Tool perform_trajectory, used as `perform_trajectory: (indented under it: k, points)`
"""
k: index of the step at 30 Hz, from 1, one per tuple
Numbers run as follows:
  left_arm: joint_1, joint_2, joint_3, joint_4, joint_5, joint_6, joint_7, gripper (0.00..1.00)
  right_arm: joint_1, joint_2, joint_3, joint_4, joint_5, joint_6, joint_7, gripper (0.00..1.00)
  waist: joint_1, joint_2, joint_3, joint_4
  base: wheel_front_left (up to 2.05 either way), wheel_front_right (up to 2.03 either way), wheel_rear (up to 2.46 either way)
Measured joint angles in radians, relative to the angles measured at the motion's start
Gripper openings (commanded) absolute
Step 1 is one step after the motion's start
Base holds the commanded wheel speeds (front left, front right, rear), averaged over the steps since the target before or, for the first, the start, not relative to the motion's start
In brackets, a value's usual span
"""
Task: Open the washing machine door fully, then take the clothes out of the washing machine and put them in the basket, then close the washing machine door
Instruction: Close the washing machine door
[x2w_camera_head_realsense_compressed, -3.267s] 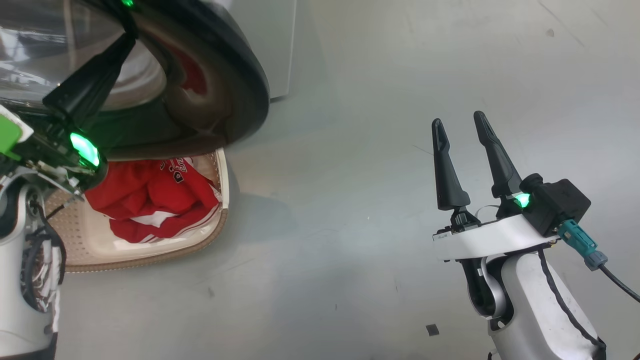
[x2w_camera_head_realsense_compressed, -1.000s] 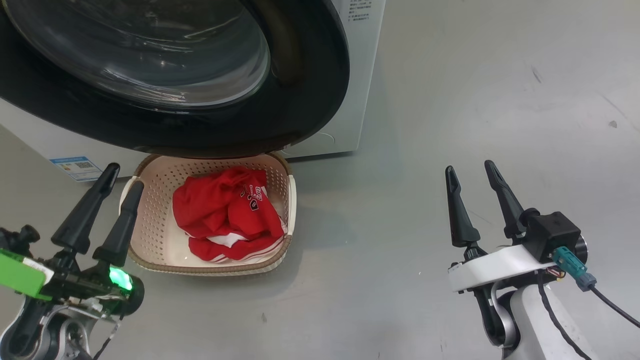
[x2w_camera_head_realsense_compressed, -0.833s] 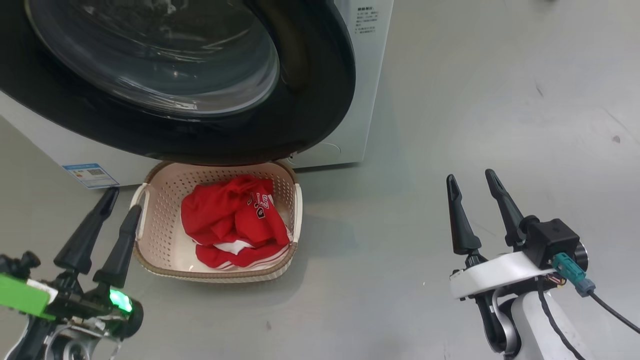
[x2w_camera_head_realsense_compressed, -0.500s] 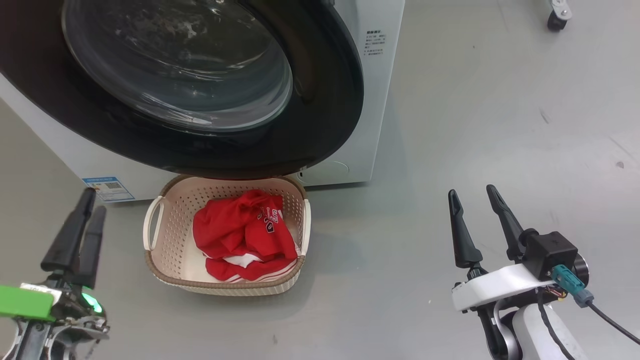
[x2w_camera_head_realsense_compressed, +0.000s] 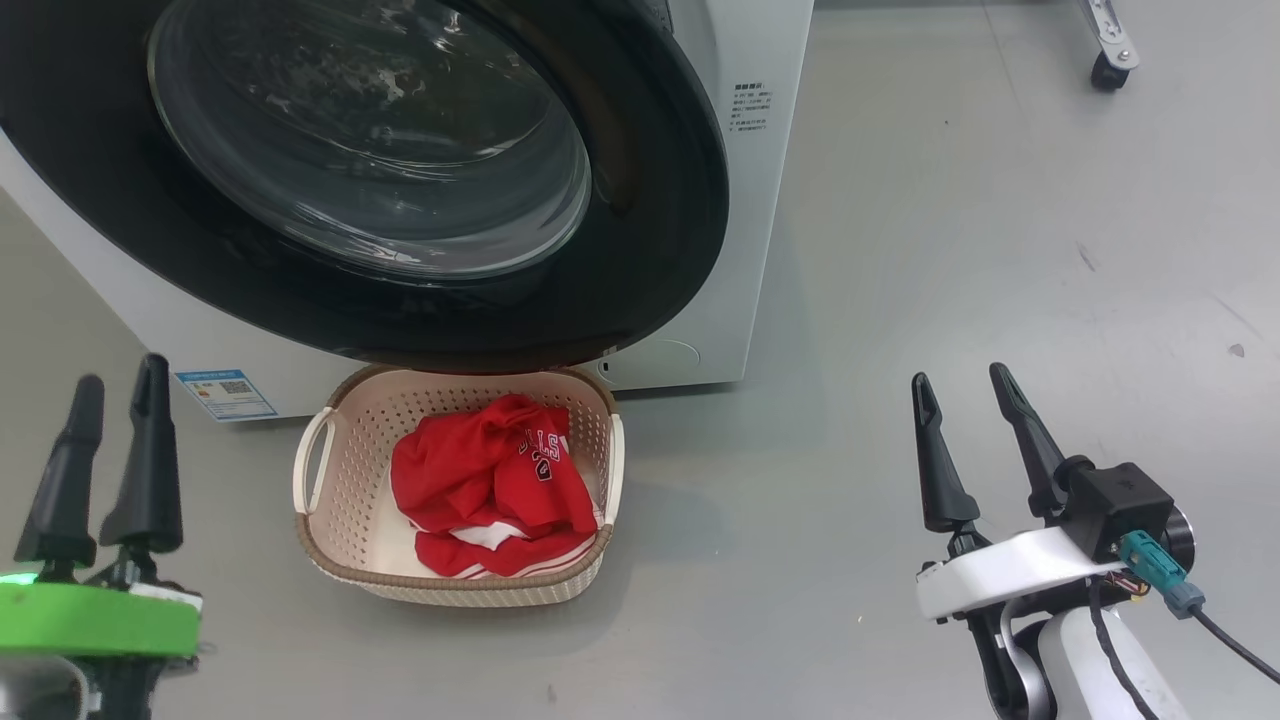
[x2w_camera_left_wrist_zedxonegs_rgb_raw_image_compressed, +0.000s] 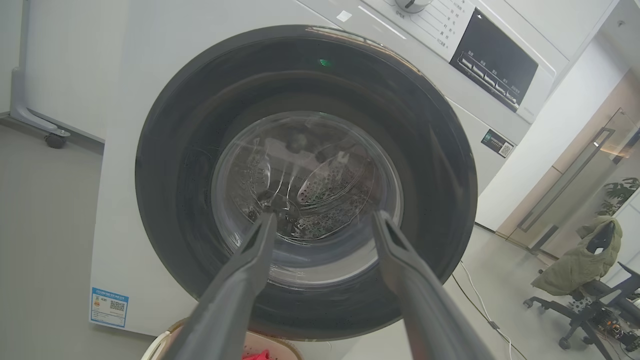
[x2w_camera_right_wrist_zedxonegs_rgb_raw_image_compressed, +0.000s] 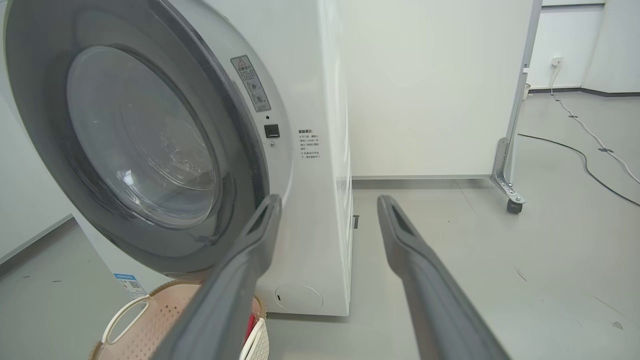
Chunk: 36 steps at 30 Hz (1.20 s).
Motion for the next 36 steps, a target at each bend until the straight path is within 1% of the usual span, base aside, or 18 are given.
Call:
perform_trajectory:
  k: [4,6,8,11,17,24,25,27,36]
  points:
    - [0.061,0.017,-0.043,0.031,0.159,0.000,-0.047,1.00,0.018,0.000,-0.002,-0.002,-0.012,0.000,0.000,1.00,0.0000,0.0000,-0.007,-0.002,0.00,0.00,0.00]
    - [0.092,0.029,-0.059,0.046,0.256,-0.002,-0.074,1.00,0.026,0.000,-0.003,0.000,-0.018,0.000,0.000,1.00,0.0000,0.0000,-0.013,-0.002,0.00,0.00,0.00]
    - [0.117,0.038,-0.077,0.058,0.320,0.002,-0.089,1.00,0.041,0.000,-0.002,0.006,-0.019,0.000,0.000,1.00,0.0000,0.0000,-0.021,-0.003,0.00,0.00,0.00]
    - [0.144,0.041,-0.111,0.069,0.400,0.026,-0.106,1.00,0.068,0.000,-0.002,0.016,-0.019,0.000,0.000,1.00,0.0000,0.0000,-0.033,-0.003,0.00,0.00,0.00]
    - [0.192,0.042,-0.149,0.095,0.522,0.082,-0.148,1.00,0.095,-0.002,0.005,0.024,-0.040,-0.001,0.000,1.00,0.0000,0.0000,-0.048,-0.002,0.00,0.00,0.00]
    - [0.212,0.015,-0.196,0.132,0.574,0.118,-0.187,1.00,0.098,-0.004,0.014,0.026,-0.056,-0.002,0.000,1.00,0.0000,0.0000,-0.052,-0.001,0.00,0.00,0.00]
    - [0.213,0.012,-0.198,0.135,0.578,0.126,-0.188,1.00,0.098,-0.004,0.014,0.026,-0.059,-0.009,0.000,1.00,0.0000,0.0000,-0.052,-0.001,0.00,0.00,0.00]
    - [0.214,0.003,-0.202,0.138,0.584,0.135,-0.200,1.00,0.099,-0.004,0.014,0.026,-0.060,-0.010,0.000,1.00,0.0000,0.0000,-0.052,0.000,0.00,0.00,0.00]
    - [0.214,-0.013,-0.227,0.156,0.599,0.156,-0.231,1.00,0.101,-0.004,0.007,0.023,-0.060,-0.023,0.000,1.00,0.0000,0.0000,-0.047,0.000,0.00,0.00,0.00]
